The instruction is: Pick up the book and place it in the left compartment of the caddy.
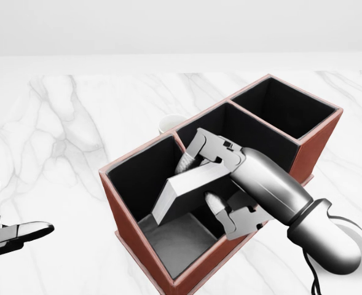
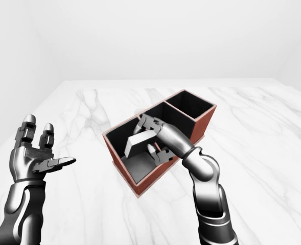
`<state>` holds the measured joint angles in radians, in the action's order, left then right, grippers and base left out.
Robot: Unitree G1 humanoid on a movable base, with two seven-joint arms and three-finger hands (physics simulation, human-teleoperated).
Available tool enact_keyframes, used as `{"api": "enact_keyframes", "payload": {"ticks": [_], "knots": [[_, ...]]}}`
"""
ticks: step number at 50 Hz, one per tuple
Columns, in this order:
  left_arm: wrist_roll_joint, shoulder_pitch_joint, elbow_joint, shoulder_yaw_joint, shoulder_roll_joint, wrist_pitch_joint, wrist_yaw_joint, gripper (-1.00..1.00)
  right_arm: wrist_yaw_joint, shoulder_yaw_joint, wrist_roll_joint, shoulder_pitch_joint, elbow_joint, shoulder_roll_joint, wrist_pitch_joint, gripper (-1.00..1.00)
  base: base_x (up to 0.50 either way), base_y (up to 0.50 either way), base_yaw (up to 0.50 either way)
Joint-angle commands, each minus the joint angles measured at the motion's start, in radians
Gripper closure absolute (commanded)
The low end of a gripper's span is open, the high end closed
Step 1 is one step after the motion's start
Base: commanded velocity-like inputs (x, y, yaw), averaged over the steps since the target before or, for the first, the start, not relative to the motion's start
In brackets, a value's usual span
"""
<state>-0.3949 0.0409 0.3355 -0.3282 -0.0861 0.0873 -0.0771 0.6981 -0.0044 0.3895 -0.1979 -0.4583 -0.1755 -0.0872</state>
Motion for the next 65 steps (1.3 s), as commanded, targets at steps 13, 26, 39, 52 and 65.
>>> {"api": "enact_keyframes", "payload": {"ticks": [13, 26, 39, 52, 65], "knots": [[0.001, -0.001, 0.002, 0.001, 0.000, 0.000, 0.002, -1.00, 0.000, 0.002, -0.046, -0.012, 0.078, 0.017, 0.000, 1.00, 0.00, 0.00, 0.00], [0.002, 0.001, 0.003, 0.001, 0.001, 0.000, 0.001, -1.00, 0.000, 0.010, -0.031, -0.025, 0.124, 0.021, 0.000, 1.00, 0.00, 0.00, 0.00], [0.003, -0.001, -0.003, 0.003, 0.001, 0.000, 0.000, -1.00, 0.000, 0.032, 0.017, -0.022, 0.151, 0.035, 0.000, 1.00, 0.00, 0.00, 0.00], [0.003, 0.002, -0.001, 0.004, 0.002, 0.000, -0.002, -1.00, 0.000, 0.051, 0.045, -0.023, 0.174, 0.055, 0.000, 1.00, 0.00, 0.00, 0.00], [0.007, 0.003, 0.005, 0.007, 0.003, 0.000, 0.000, -1.00, 0.000, 0.065, 0.085, -0.036, 0.207, 0.070, 0.000, 1.00, 0.00, 0.00, 0.00]]}}
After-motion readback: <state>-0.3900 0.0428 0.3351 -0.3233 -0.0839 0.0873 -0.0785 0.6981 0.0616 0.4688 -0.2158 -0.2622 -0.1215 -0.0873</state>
